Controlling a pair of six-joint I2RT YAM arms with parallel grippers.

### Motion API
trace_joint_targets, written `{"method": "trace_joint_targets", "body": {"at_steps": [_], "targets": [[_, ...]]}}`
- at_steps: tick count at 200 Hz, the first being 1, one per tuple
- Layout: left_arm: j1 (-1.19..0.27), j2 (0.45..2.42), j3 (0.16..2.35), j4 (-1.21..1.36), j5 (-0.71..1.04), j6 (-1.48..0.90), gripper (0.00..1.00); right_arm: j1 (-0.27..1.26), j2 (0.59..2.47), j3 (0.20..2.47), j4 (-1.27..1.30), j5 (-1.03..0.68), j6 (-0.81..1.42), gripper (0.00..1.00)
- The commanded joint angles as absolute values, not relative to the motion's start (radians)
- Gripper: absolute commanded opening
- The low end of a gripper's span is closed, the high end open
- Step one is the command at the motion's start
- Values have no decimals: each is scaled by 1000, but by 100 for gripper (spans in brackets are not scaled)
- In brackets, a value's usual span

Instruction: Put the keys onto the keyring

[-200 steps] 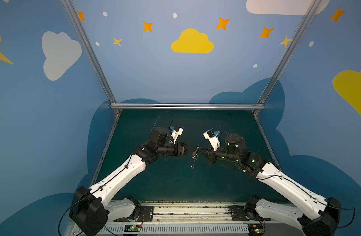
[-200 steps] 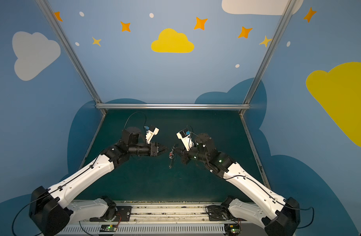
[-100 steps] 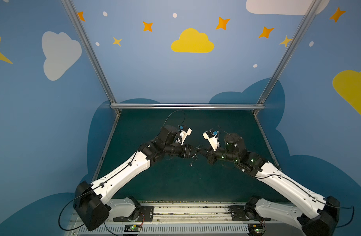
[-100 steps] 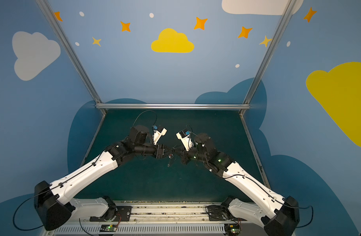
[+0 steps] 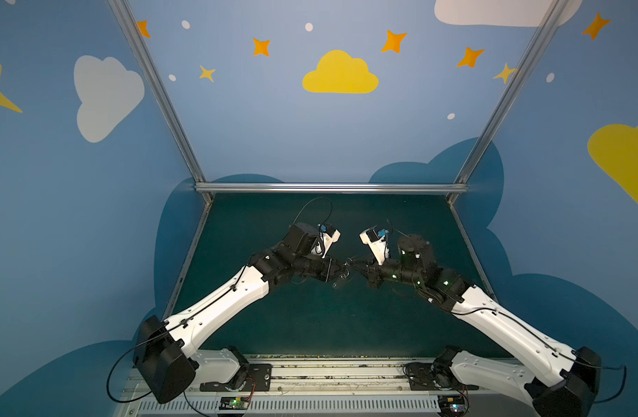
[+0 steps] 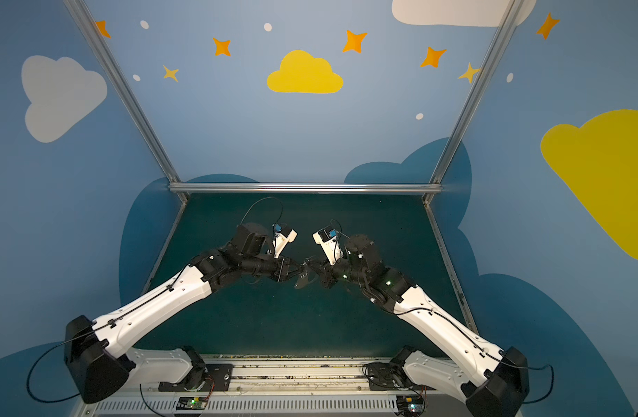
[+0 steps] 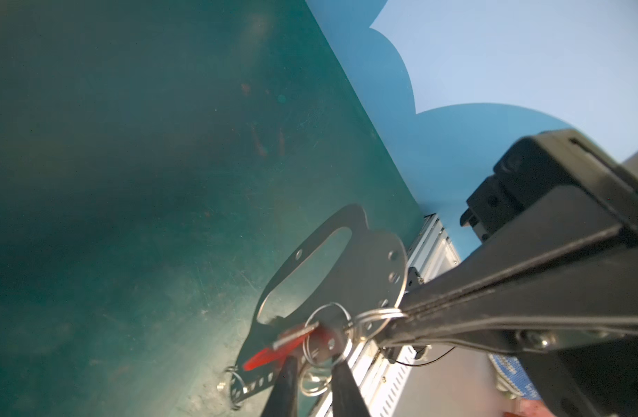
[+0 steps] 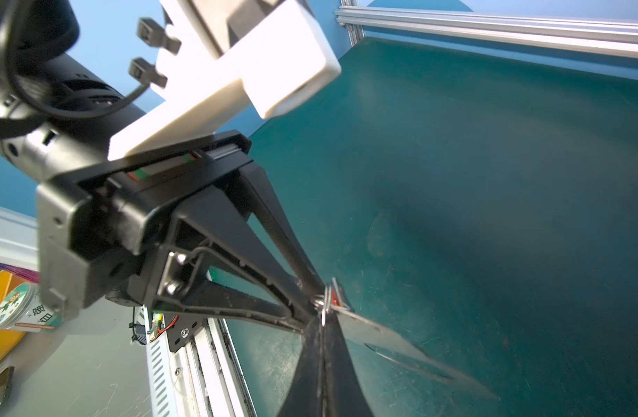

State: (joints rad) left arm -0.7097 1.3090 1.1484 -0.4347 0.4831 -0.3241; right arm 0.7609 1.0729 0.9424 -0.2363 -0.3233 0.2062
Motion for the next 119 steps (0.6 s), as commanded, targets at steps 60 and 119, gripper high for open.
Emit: {"method": "trace_joint_targets", "body": {"at_steps": [60,119], "targets": [[-710,1286,1169,-404,492,-311,35,759,1052,922,-188,-357,222,0],[-710,1289,1170,-390,529,-310,24,758,1045,916,-178,-359,226,0]]}}
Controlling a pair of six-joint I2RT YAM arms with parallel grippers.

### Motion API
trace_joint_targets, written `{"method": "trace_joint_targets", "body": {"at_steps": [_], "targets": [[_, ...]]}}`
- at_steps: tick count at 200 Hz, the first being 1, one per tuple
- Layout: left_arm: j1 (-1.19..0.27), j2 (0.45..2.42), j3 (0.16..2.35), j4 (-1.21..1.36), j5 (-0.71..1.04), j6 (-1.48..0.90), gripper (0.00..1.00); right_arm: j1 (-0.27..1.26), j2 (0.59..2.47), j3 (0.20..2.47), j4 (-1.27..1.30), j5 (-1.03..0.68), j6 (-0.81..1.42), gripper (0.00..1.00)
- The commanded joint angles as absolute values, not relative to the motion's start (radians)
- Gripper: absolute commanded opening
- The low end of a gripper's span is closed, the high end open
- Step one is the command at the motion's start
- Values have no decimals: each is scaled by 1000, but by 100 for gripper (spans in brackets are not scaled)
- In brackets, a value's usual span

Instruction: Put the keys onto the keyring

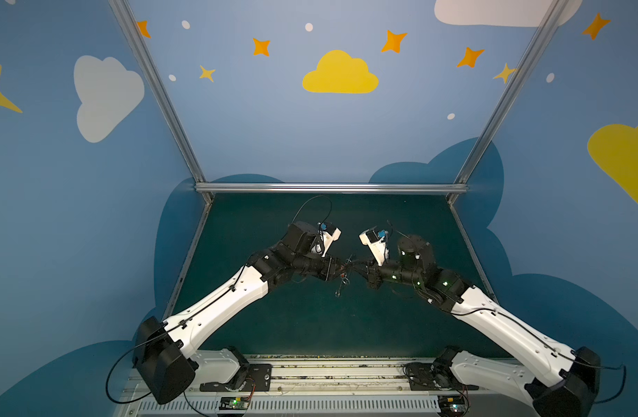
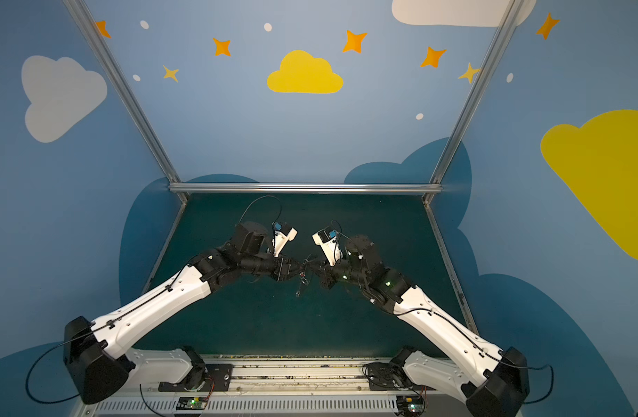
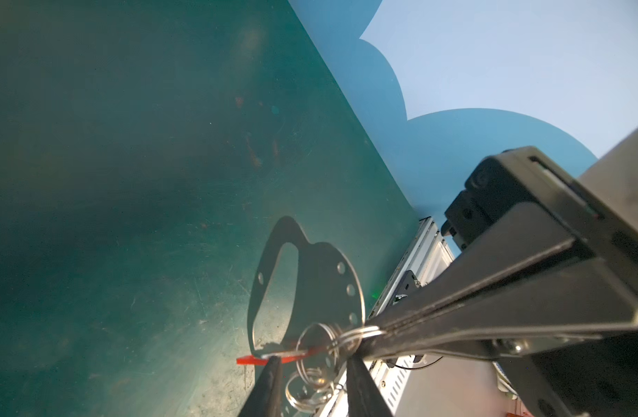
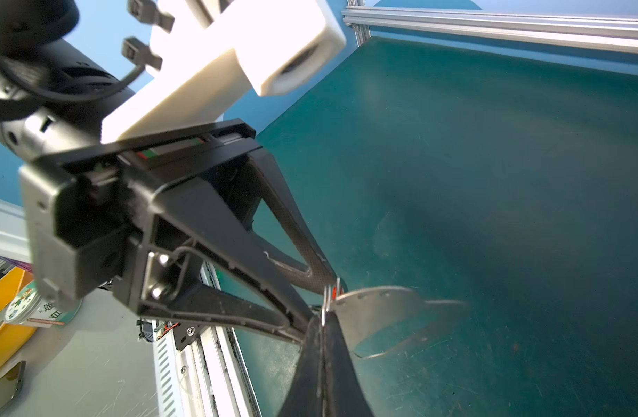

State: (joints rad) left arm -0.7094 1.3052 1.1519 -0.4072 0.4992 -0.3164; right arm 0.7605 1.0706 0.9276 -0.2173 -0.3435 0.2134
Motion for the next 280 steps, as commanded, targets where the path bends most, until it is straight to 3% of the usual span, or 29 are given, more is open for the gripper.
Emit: {"method": "trace_joint_targets", "body": {"at_steps": [1,65,158,221,240,280], "targets": [[-710,1289,1171,-390,528,-310,24,758,1045,916,-179,-359,225,0],[-711,1272,1185,-451,514,-289,4,752,1035,905,-176,-354,225,0],[-711,1281,1238,-546,472,-263,4,717,1046,878,-180,-342,231,0],[-703,1418,1453,-818,458,-157,4,668,1030,854,-169,-329,238,0],[-677,1461,1505,-876,469,-176,4,649,1016,846,-173,-330,247,27],[-617,1542,1590,-942,522,-249,4,598,966,811,-170,-362,262,42]]}}
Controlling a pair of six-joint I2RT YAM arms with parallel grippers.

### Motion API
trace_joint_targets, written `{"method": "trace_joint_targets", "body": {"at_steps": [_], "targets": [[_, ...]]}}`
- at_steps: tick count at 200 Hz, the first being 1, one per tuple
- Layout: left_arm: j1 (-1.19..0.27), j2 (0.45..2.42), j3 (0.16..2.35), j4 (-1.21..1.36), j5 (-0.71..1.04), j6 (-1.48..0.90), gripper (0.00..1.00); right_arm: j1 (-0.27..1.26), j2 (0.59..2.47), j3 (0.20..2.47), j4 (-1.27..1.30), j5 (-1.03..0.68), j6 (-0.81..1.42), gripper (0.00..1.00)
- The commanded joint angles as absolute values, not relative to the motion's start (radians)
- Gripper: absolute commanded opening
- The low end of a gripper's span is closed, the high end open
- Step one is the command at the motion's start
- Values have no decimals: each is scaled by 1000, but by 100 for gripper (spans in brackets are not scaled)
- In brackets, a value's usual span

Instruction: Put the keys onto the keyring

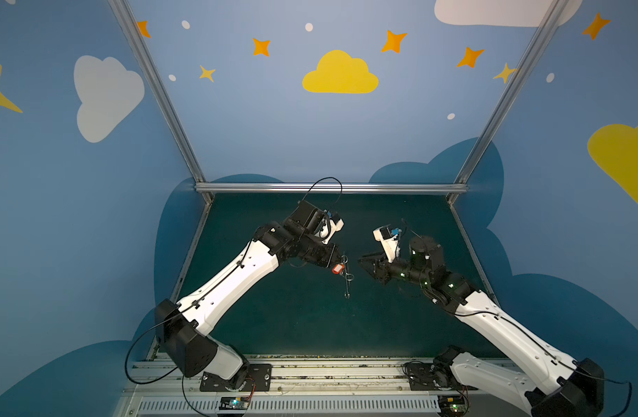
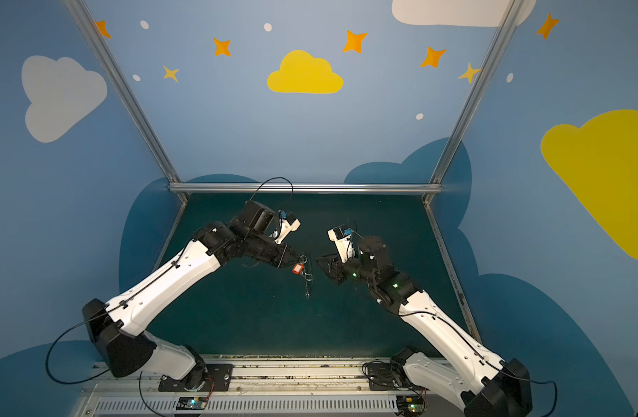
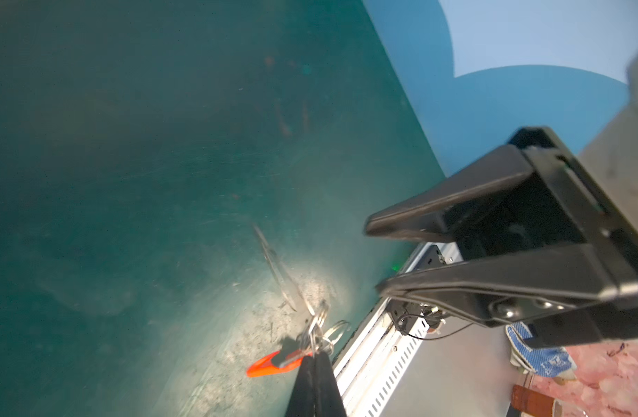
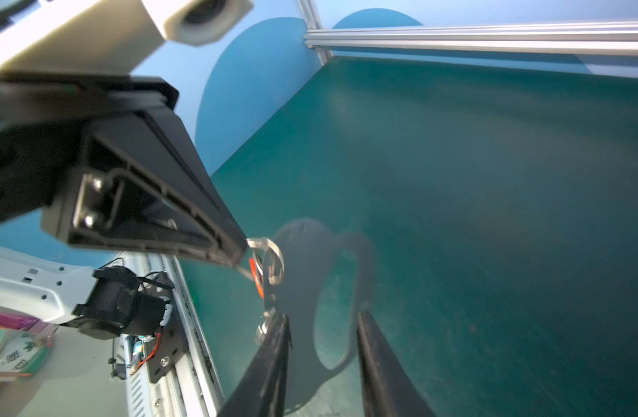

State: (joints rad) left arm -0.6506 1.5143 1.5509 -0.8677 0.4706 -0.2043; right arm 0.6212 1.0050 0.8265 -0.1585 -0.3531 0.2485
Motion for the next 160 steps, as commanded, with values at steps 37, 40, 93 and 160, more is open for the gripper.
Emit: {"method": "trace_joint_targets", "body": {"at_steps": [37,40,93,160], "targets": [[-531,1615,1575,-962,608,-365,4,573,960,776,-158,-392,297,43],[-526,1620,1571,-962,616,-372,4,572,960,772,-153,-394,301,43],[-467,1617,1427,-790,705,-531,4,560,946,714,-117,-394,318,42],[-462,1678,1454,-646,722,-615,4,525,916,604,-77,-338,350,41]]}}
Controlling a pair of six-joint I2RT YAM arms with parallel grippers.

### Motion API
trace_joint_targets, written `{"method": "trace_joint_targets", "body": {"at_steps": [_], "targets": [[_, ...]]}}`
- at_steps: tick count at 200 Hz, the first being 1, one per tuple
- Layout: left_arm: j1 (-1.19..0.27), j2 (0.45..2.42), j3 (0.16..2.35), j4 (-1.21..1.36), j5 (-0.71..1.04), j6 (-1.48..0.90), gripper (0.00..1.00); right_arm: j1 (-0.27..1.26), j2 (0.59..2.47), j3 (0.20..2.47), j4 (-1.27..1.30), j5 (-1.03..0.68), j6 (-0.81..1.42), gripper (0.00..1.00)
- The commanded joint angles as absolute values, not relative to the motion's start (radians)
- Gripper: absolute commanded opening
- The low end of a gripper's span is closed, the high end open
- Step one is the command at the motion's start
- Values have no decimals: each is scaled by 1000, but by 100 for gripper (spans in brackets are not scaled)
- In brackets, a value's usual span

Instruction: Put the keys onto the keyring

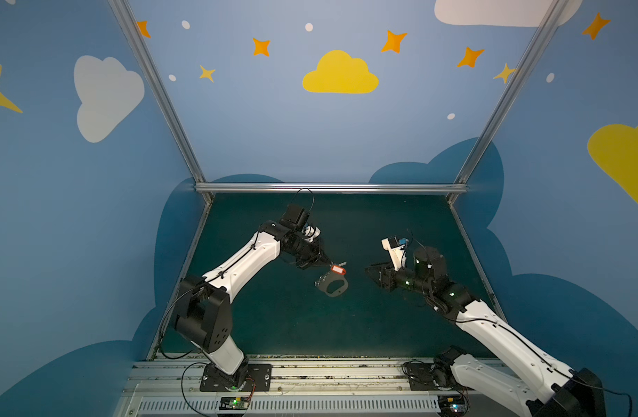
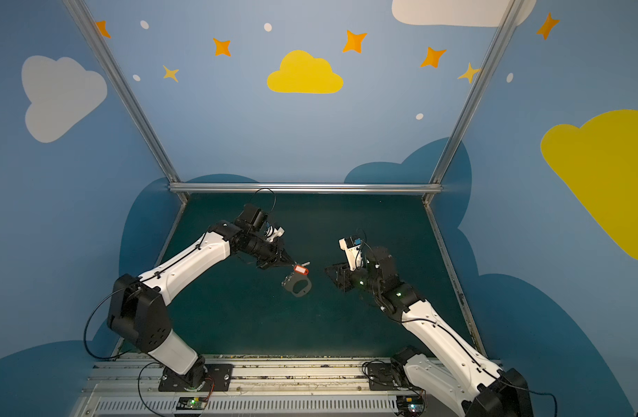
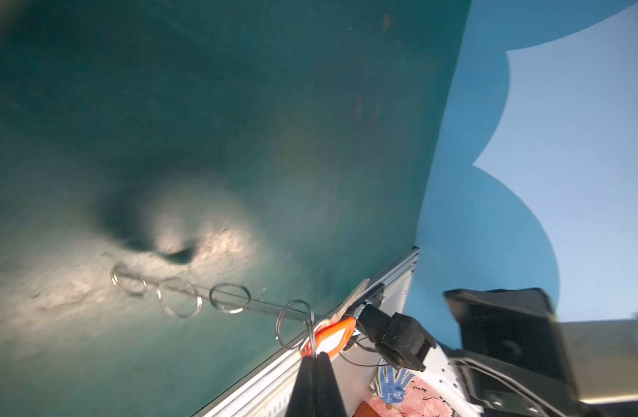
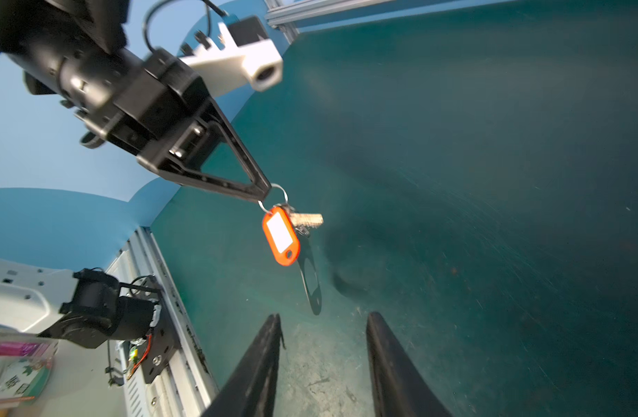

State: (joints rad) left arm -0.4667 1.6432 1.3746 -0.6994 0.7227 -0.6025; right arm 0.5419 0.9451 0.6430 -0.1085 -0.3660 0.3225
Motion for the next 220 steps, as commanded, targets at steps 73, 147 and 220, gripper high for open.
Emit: {"method": "trace_joint_targets", "body": {"at_steps": [73,147,220], "targets": [[-449,1879,1705,-614,634,-557,4,471,822,555,-88,-302,368,41],[-448,1786,1373,-416,652,-565,4,463,855,570,-62,-331,377,41],[-448,1690,1271,-715,493,-412,4,464,911,580,-27,-369,398,40]]}}
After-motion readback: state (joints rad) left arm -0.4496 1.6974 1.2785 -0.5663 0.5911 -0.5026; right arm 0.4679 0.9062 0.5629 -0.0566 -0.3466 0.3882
